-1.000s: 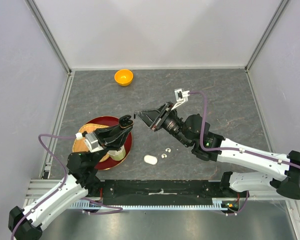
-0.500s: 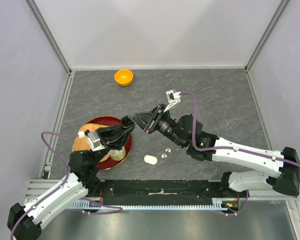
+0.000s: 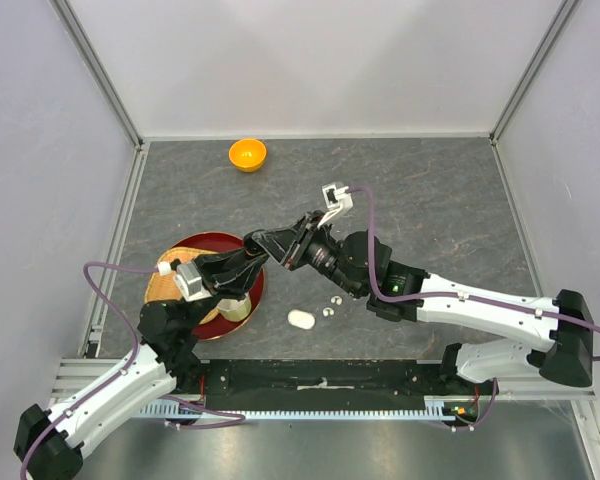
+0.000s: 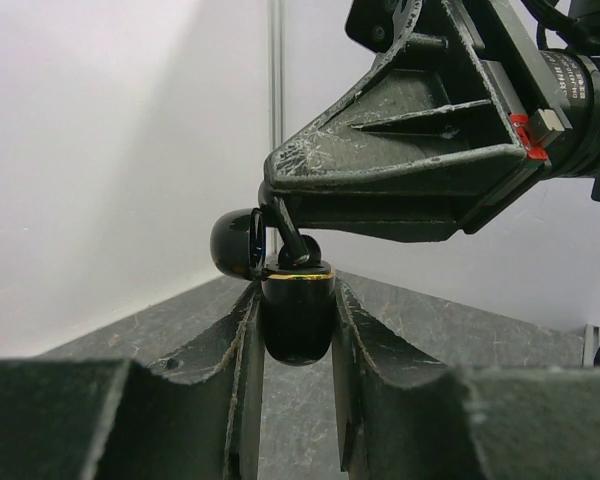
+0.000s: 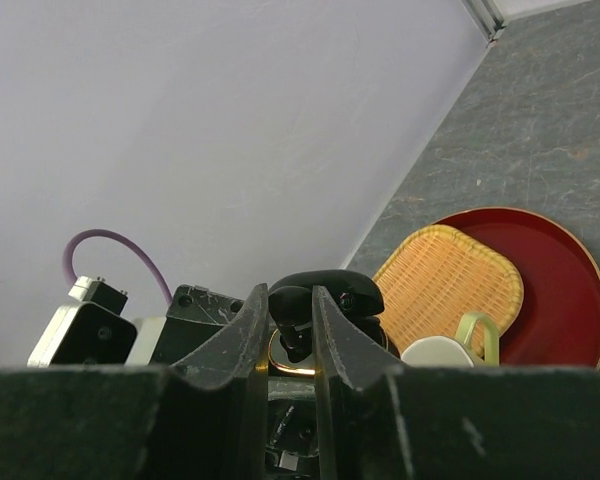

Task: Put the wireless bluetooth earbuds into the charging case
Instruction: Place the earbud in the charging case.

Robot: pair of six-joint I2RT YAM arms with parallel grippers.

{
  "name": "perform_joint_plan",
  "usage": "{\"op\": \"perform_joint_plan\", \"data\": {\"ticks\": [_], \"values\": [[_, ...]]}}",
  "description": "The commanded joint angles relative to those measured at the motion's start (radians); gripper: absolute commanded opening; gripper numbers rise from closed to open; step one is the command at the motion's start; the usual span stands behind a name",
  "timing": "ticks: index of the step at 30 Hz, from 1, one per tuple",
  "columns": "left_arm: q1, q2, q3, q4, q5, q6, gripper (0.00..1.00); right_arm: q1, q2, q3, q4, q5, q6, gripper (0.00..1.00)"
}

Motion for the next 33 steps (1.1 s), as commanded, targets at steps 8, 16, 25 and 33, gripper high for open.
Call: {"op": "perform_joint_plan", "data": {"ticks": [8, 16, 25, 33], "values": [[-0.002, 0.005, 0.027, 0.052, -0.020, -0.030, 0.02, 0.029, 0.029, 0.061, -0.017, 0.044, -0.040, 0.00], [-0.002, 0.002, 0.025, 0.081, -0.040, -0.038, 0.02, 0.051, 0.044, 0.070, -0.049, 0.087, -0.074, 0.00], [-0.002, -0.003, 0.019, 0.118, -0.091, -0.041, 0.02, 0.097, 0.051, 0.078, -0.106, 0.159, -0.128, 0.00], [-0.002, -0.021, 0.013, 0.124, -0.109, -0.041, 0.02, 0.113, 0.048, 0.076, -0.149, 0.190, -0.148, 0.00]]}}
